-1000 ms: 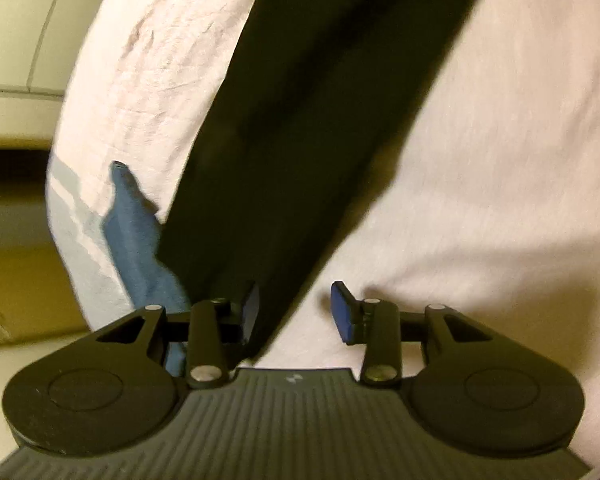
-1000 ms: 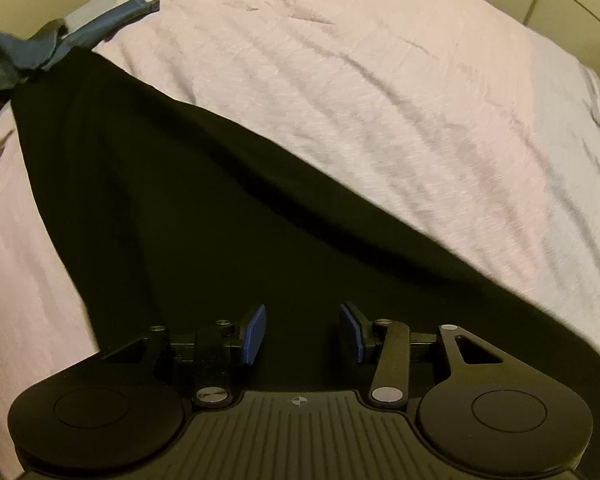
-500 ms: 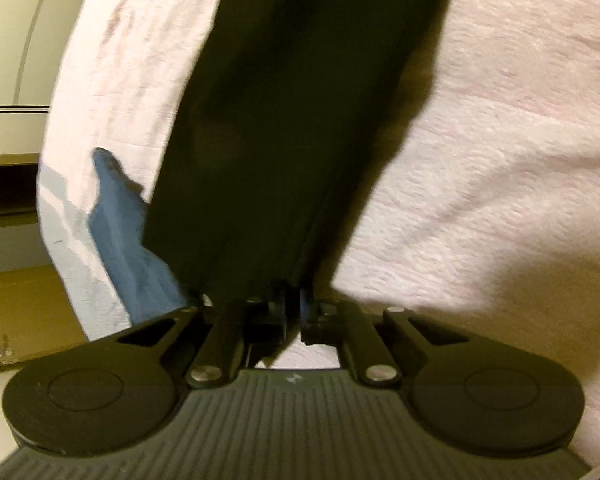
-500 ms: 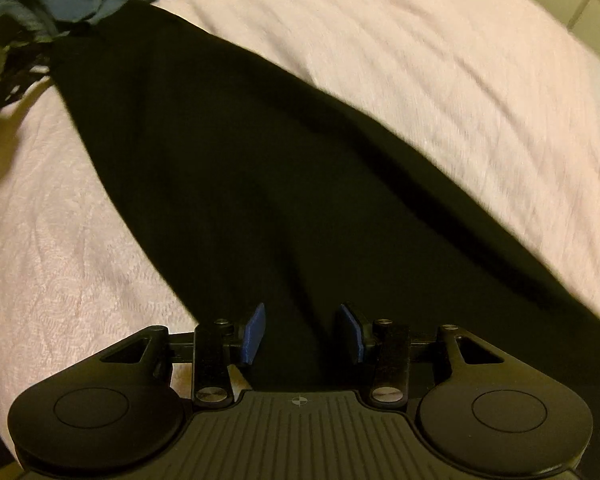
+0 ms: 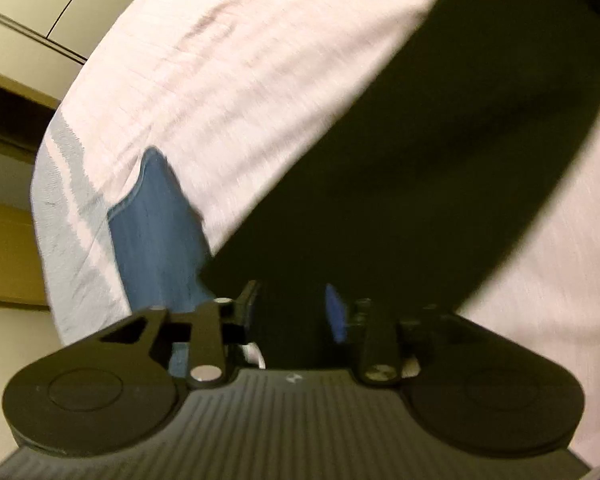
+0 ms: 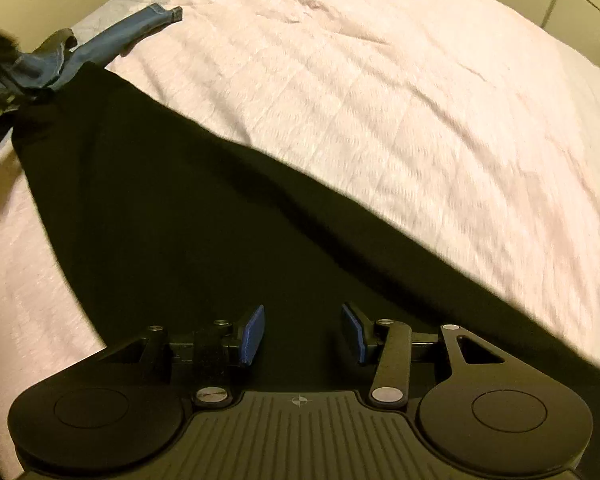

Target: Fold clothes

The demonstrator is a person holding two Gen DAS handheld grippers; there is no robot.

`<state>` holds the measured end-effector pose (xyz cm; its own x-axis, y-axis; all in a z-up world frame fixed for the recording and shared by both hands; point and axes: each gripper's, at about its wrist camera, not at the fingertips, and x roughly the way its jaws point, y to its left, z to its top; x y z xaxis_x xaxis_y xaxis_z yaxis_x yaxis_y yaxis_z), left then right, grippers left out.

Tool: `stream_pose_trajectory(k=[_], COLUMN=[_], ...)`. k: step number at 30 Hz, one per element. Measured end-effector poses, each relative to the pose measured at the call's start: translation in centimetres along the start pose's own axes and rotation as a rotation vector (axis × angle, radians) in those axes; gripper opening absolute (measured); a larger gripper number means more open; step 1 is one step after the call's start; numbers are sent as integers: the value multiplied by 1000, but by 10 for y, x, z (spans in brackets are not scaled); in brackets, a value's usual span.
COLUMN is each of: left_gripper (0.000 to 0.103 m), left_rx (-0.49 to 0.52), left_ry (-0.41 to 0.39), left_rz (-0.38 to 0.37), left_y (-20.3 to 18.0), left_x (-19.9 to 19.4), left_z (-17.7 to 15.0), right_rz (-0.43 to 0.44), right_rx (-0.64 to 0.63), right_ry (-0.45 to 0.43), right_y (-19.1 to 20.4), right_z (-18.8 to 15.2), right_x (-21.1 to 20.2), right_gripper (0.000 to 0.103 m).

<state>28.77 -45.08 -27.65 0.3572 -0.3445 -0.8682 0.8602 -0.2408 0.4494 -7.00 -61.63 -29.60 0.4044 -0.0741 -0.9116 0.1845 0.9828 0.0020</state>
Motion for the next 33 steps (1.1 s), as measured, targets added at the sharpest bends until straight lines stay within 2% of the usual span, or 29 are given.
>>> stream_pose_trajectory(k=[2,7,11,13,17,19,20,22,23,27,30,31,32,33], left_gripper=[34,34,33,31,2,0,0,0,0,0,8,9,16,22], left_rx=[-5,66,98,105,143,186,179,137,124,119,120,119,121,127], left_ry=[-19,-41,14,20,39,38,34,36,39,15,-45,-67,-87,-104], left_rz=[-34,-103,-173,-187,-212,-185,-181,-179,-176,-169,-170,-178,-192,-209], left_y=[11,14,10,6,-5,-12,-12,-8,-6,-4,-3,-3,-3,-4], left_x=[22,67,98,103,103,100,99,98,98,92,82,79,78,77], left_z=[21,59,63,60,55,49,47,43,41,39,50,56,64,72], right_rz=[-7,-57,-73,-48,1,5,1,20,14,-7,-41,-53,-62,-65], right_rx=[-25,-101,-183,-211,-267,-305,-312,-277,-270,-229,-213,-226,-239,-255], right_ry=[-5,13,40,41,44,57,56,62,63,44,41,56,71,87], right_y=[-7,-35,-53,-53,-53,-48,-46,-47,-48,-56,-63,-65,-68,-71], right_z=[9,17,17,21,29,31,30,30,30,27,18,13,7,2], right_x=[9,25,39,51,74,84,84,80,77,62,51,49,47,46], right_gripper=[46,46,46,46,46,45,31,11,9,8,10,16,28,35])
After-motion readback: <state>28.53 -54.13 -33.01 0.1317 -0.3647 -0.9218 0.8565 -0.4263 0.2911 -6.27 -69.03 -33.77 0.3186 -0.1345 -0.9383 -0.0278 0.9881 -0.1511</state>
